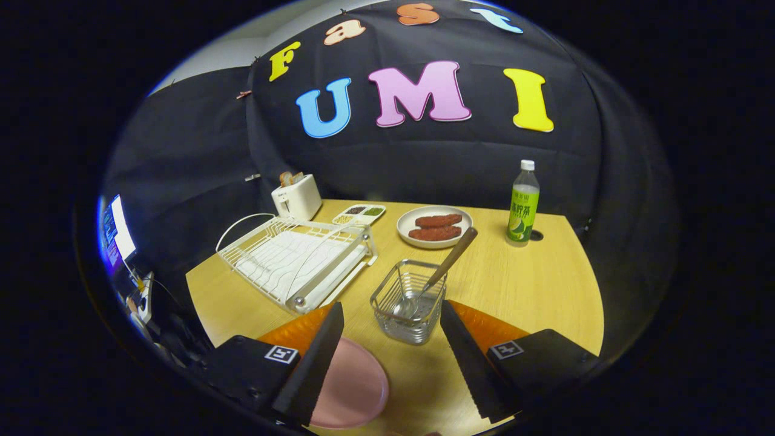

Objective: Take the plate from the dish rack, then take the spoon from the basket and place it into the plate.

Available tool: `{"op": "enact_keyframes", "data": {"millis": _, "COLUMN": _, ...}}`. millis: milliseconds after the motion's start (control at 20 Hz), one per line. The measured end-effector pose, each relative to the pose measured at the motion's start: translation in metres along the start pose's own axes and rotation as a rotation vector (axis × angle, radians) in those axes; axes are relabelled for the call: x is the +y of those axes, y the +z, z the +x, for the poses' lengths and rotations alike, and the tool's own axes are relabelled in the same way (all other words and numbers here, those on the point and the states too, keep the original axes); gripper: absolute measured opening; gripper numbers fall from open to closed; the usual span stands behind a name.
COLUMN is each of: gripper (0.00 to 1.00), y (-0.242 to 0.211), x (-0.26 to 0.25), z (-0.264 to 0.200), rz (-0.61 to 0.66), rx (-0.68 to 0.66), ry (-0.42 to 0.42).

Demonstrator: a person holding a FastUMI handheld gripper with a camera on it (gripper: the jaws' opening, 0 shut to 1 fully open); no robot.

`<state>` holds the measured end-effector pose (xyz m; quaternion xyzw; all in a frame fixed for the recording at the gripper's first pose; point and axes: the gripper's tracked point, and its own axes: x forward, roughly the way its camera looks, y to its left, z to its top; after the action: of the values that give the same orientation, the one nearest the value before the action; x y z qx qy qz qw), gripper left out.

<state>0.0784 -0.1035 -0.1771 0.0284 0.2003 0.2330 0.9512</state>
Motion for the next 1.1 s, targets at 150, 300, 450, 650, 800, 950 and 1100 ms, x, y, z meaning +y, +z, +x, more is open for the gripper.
{"op": "enact_keyframes", "data": {"millis": 150, "gripper": 0.98, "y": 0.020, "x": -0.017, "z": 0.015, "rz": -0.016, "rx": -0.047, "ry": -0.042}}
{"op": "enact_keyframes", "data": {"millis": 300, "gripper": 0.98, "y": 0.030, "x": -0.038, "z": 0.038, "rz": 0.028, "rx": -0.047, "ry": -0.084}}
{"op": "enact_keyframes", "data": {"millis": 450, "gripper": 0.99, "y": 0.037, "x": -0.056, "z": 0.060, "rz": 0.058, "rx": -0.044, "ry": -0.122}}
{"op": "enact_keyframes", "data": {"millis": 650, "gripper": 0.98, "y": 0.037, "x": -0.069, "z": 0.089, "rz": 0.037, "rx": -0.017, "ry": -0.132}}
{"op": "enact_keyframes", "data": {"millis": 800, "gripper": 0.96, "y": 0.028, "x": -0.072, "z": 0.105, "rz": 0.055, "rx": 0.010, "ry": -0.123}}
{"op": "enact_keyframes", "data": {"millis": 950, "gripper": 0.69, "y": 0.017, "x": -0.069, "z": 0.120, "rz": 0.081, "rx": 0.049, "ry": -0.103}}
{"op": "enact_keyframes", "data": {"millis": 1100, "gripper": 0.51, "y": 0.015, "x": -0.070, "z": 0.126, "rz": 0.090, "rx": 0.058, "ry": -0.106}}
